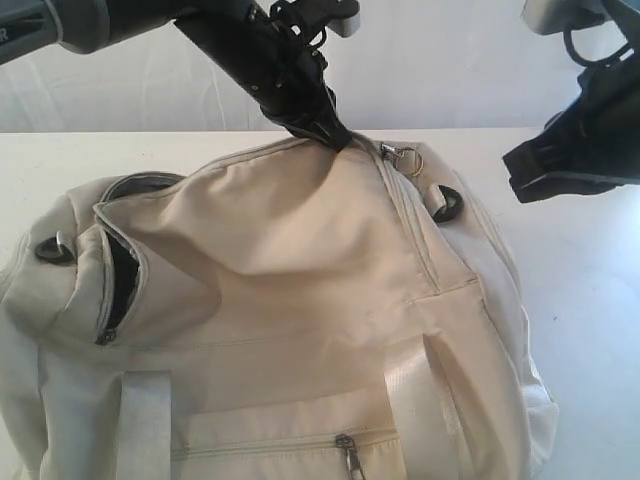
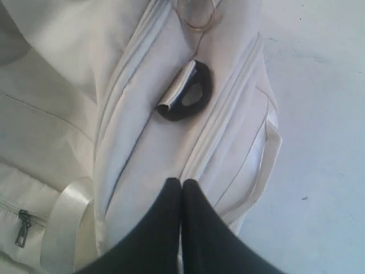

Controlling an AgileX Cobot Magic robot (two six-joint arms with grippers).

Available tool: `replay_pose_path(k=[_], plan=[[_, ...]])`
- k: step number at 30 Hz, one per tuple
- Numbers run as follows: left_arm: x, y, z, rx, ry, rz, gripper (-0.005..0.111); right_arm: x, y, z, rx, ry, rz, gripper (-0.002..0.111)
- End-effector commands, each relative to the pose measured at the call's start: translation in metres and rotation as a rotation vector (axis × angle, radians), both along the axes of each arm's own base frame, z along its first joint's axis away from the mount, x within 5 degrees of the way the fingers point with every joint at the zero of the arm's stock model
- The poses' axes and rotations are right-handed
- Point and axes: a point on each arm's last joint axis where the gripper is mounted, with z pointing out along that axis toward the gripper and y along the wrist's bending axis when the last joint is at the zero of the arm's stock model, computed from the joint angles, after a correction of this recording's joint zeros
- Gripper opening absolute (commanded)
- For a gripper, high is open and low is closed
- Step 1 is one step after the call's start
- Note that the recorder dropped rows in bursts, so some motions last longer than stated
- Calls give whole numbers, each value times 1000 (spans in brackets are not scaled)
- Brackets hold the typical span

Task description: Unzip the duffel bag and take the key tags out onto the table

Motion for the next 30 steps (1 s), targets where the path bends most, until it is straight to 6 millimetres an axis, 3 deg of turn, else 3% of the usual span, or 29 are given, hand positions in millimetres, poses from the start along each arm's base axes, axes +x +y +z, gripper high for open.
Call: replay_pose_path(k=[1, 8, 13, 19, 23, 30], plan=[[4, 4, 1, 8, -17, 29, 0, -6, -3, -1, -5, -23, -17, 0], [-2, 5, 6, 24, -8, -9, 0, 12, 3, 0, 70, -169, -22, 0], [-6, 7, 7, 44, 13, -33, 0, 36, 16, -1, 171, -266, 90, 1], [-9, 6, 7, 50, 25, -61, 0, 73, 21, -29, 59, -295, 298, 22], [-9, 6, 7, 55, 23, -68, 0, 85, 22, -49, -1, -280, 381, 38], [-10, 7, 9, 60, 8, -81, 0, 95, 23, -67, -4, -237, 390, 38]])
